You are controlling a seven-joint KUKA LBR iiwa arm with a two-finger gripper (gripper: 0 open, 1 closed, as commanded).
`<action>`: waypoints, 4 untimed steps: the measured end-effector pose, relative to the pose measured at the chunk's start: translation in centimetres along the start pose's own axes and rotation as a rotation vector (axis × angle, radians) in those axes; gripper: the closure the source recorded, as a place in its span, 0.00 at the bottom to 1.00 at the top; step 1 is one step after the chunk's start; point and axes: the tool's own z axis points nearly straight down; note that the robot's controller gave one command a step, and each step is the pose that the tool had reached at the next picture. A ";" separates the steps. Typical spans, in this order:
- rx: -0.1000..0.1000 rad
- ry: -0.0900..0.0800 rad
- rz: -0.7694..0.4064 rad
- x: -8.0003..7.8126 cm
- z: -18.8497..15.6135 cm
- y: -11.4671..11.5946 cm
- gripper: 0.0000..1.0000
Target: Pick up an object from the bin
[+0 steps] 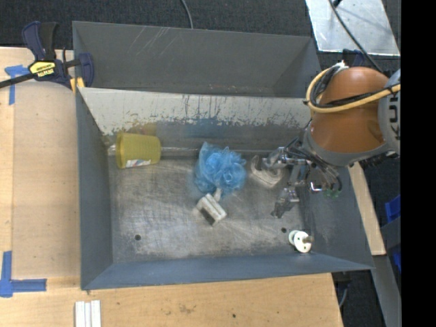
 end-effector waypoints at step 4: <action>0.000 -0.008 -0.115 0.2 4.3 6.2 0.00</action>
Offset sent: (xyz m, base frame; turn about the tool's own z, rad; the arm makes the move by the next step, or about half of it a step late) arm -0.0407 0.0763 -0.0240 -0.0581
